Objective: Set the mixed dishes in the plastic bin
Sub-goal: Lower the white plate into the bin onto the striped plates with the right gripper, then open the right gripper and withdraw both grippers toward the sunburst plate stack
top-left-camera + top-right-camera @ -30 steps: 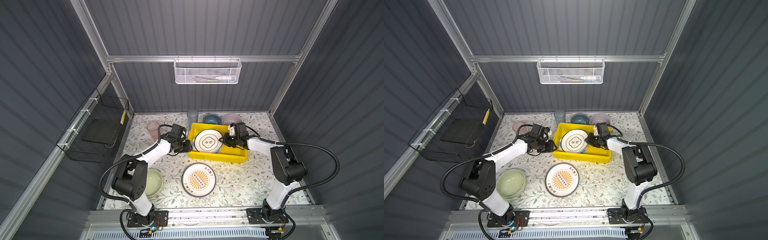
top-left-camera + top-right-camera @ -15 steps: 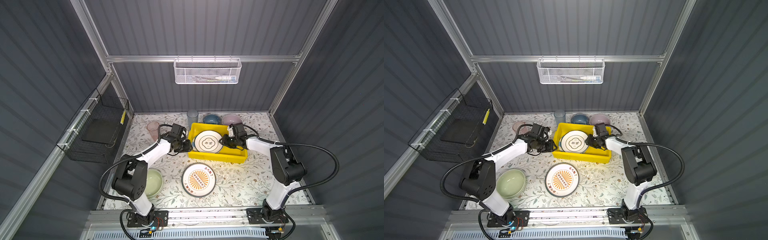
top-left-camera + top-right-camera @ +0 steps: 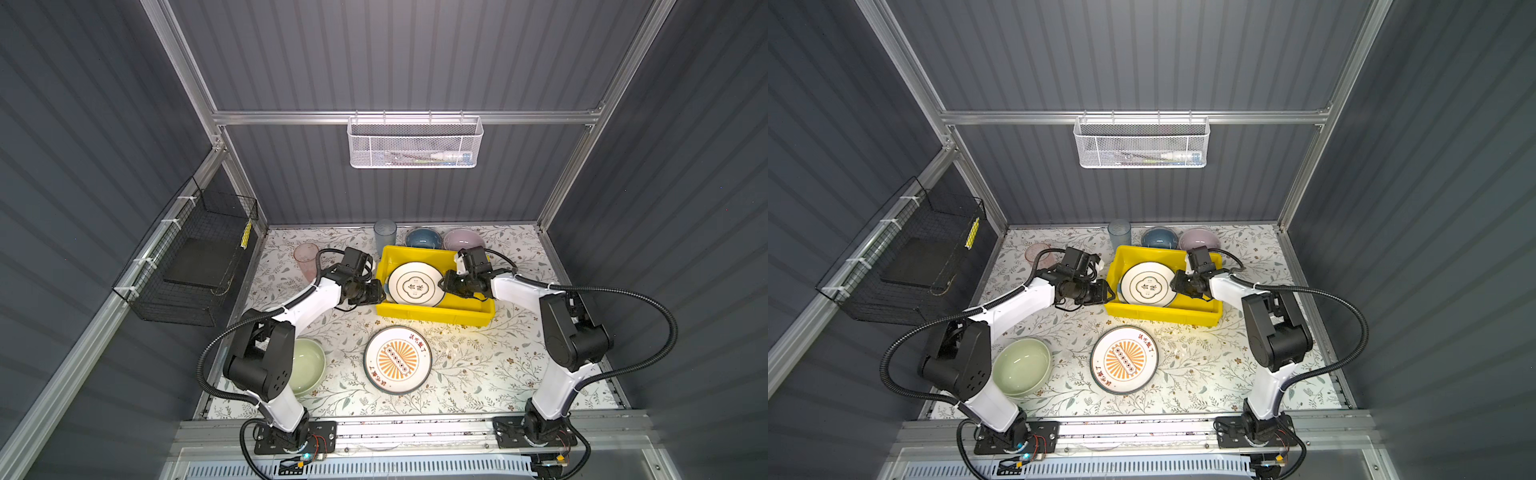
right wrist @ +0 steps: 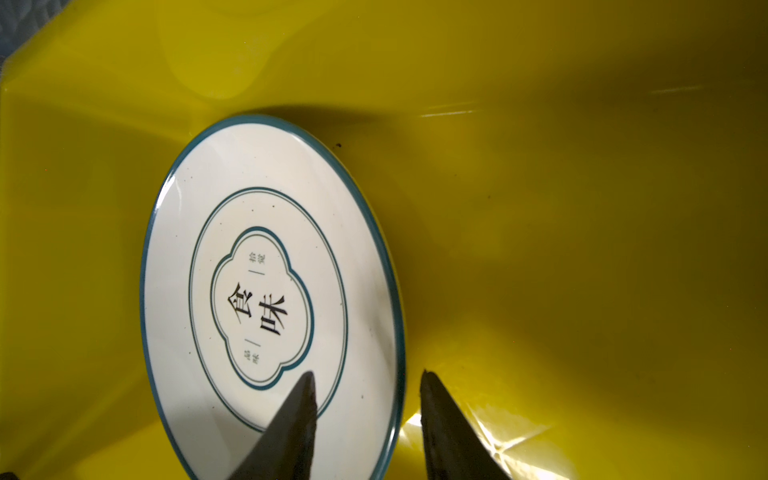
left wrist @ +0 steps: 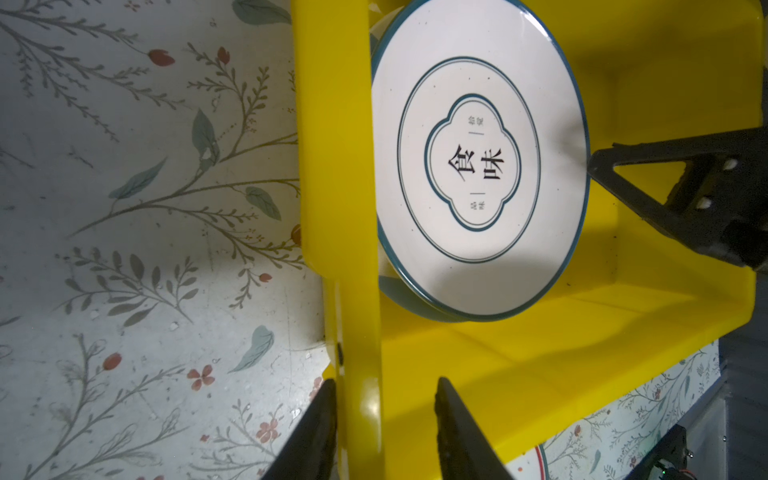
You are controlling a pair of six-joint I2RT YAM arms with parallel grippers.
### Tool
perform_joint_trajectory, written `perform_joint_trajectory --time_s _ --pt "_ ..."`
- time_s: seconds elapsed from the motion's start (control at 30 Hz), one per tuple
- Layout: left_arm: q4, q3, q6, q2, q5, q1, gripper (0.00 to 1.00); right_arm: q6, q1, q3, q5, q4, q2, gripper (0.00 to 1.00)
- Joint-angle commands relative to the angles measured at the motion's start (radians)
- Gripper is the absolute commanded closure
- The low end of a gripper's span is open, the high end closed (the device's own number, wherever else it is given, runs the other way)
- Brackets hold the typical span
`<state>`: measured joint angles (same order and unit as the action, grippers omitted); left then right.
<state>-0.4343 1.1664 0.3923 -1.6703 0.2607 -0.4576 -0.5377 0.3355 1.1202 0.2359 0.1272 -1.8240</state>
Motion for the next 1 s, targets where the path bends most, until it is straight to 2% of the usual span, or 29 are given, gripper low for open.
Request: perform_joint_trajectory --time_s 0.0,0.13,0.3,0.5,0.7,0.83,0.97 --pt "-0.059 0.023 -0.033 0.057 -0.025 -0.006 0.56 0.030 0.005 -0.004 -0.020 0.034 0.056 0.55" --pt "-0.105 0.012 -0.064 0.115 -0.082 -0.006 0.47 0.059 0.006 -0.015 -0.020 0.072 0.131 0.51" --pt "-0.177 -0.012 -0.088 0.187 -0.109 -0.006 0.45 0.093 0.006 -0.045 0.018 0.105 0.256 0.45" --pt "-0.221 -0.074 -0.093 0.286 -0.015 -0.006 0.45 0.096 0.005 -0.137 0.090 0.128 0.445 0.41" --pt "-0.266 -0.142 -0.082 0.357 0.026 -0.005 0.47 0.073 0.021 -0.258 0.168 0.152 0.623 0.41" --pt "-0.262 -0.213 -0.069 0.382 0.024 -0.006 0.50 0.079 0.079 -0.347 0.180 0.171 0.743 0.41" --pt "-0.257 -0.280 -0.053 0.386 0.035 -0.005 0.53 0.043 0.156 -0.435 0.140 0.193 0.825 0.44"
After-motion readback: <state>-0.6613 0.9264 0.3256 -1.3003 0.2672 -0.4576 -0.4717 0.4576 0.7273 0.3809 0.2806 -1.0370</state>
